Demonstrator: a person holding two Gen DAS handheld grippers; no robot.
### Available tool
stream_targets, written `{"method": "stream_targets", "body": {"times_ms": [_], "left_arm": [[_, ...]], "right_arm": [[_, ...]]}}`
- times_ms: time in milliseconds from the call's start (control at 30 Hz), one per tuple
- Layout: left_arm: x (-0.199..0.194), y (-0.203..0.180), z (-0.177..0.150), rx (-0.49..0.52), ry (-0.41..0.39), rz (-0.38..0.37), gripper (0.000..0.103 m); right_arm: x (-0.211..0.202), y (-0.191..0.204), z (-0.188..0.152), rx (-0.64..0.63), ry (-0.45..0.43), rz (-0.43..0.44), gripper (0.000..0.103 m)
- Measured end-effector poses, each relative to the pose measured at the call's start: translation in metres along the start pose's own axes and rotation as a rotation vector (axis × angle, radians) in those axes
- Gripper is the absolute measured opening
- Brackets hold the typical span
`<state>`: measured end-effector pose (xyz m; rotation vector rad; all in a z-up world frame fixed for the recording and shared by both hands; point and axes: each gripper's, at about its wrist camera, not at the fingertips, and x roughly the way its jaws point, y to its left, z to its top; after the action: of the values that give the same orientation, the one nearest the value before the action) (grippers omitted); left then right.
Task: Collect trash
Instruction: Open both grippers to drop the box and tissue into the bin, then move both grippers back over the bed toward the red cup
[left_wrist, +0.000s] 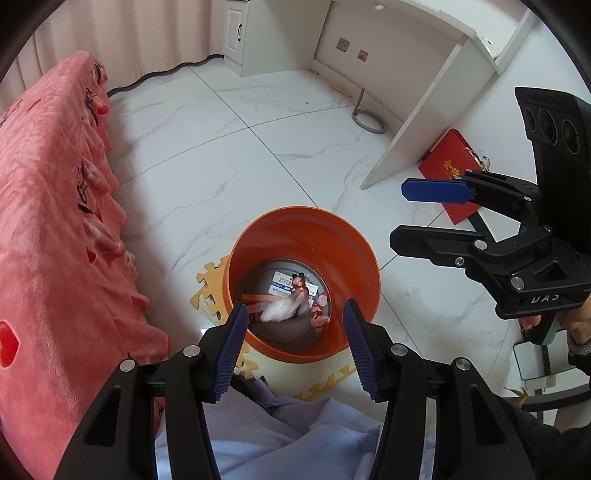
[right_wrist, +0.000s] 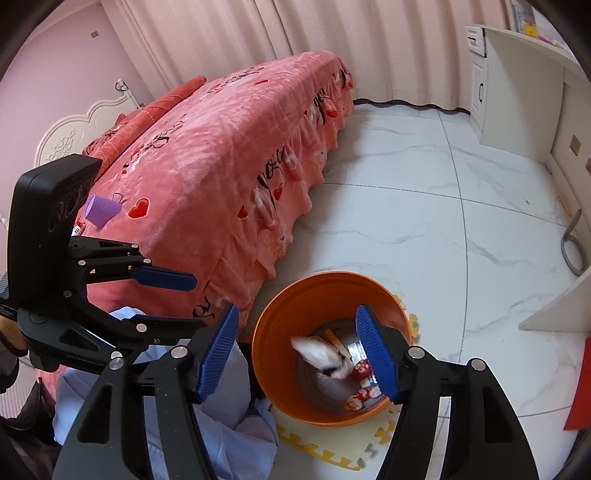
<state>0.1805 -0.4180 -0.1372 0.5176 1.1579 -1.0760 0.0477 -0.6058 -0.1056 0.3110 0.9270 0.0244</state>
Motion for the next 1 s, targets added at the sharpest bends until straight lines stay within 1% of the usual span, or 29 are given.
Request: {"method": "stream_targets", "body": {"times_ms": [133, 200, 300, 333, 367, 400, 433, 500, 633, 667, 700, 767, 867, 933, 967, 1000], "left_arm": [[-0.003, 0.000, -0.003, -0.002, -0.004, 0.003, 0.055], [-0.006, -0.001, -0.005, -0.004, -0.009, 0.014, 0.072], [-0.014, 0.000, -0.011, -0.011, -0.028, 0.016, 0.073], [-0.016, 0.001, -0.013, -0.014, -0.031, 0.020, 0.073], [-0.018, 0.001, -0.015, -0.018, -0.033, 0.026, 0.073], [-0.021, 0.001, -0.017, -0.023, -0.034, 0.032, 0.074], [-0.024, 0.002, -0.020, -0.028, -0.036, 0.036, 0.075], [-0.030, 0.003, -0.024, -0.037, -0.046, 0.052, 0.082], [-0.046, 0.007, -0.036, -0.063, -0.066, 0.070, 0.083], [-0.050, 0.008, -0.038, -0.067, -0.070, 0.078, 0.086], [-0.056, 0.008, -0.043, -0.072, -0.080, 0.097, 0.088], [-0.063, 0.008, -0.049, -0.079, -0.088, 0.113, 0.088], [-0.076, 0.010, -0.064, -0.104, -0.100, 0.127, 0.088], [-0.085, 0.012, -0.076, -0.124, -0.107, 0.144, 0.091], [-0.088, 0.013, -0.080, -0.131, -0.110, 0.154, 0.095], [-0.094, 0.013, -0.086, -0.139, -0.118, 0.170, 0.095]], "right_arm": [[-0.004, 0.003, -0.001, 0.005, -0.003, 0.012, 0.066], [-0.006, 0.005, 0.000, 0.007, -0.004, 0.020, 0.066], [-0.009, 0.013, 0.000, -0.001, -0.006, 0.033, 0.068], [-0.011, 0.017, 0.000, -0.005, -0.007, 0.035, 0.069], [-0.012, 0.019, 0.000, -0.009, -0.009, 0.037, 0.073], [-0.014, 0.024, 0.000, -0.014, -0.012, 0.044, 0.074], [-0.015, 0.027, 0.000, -0.018, -0.012, 0.050, 0.074], [-0.016, 0.035, -0.001, -0.028, -0.012, 0.061, 0.074], [-0.020, 0.056, -0.001, -0.050, -0.009, 0.095, 0.075], [-0.021, 0.061, -0.002, -0.054, -0.008, 0.103, 0.077], [-0.022, 0.066, -0.002, -0.058, -0.009, 0.112, 0.078], [-0.026, 0.078, -0.004, -0.076, -0.015, 0.128, 0.080], [-0.028, 0.098, -0.005, -0.107, -0.015, 0.151, 0.080], [-0.029, 0.111, -0.006, -0.124, -0.010, 0.168, 0.080], [-0.029, 0.116, -0.007, -0.131, -0.008, 0.174, 0.081], [-0.030, 0.122, -0.008, -0.138, -0.007, 0.179, 0.085]]}}
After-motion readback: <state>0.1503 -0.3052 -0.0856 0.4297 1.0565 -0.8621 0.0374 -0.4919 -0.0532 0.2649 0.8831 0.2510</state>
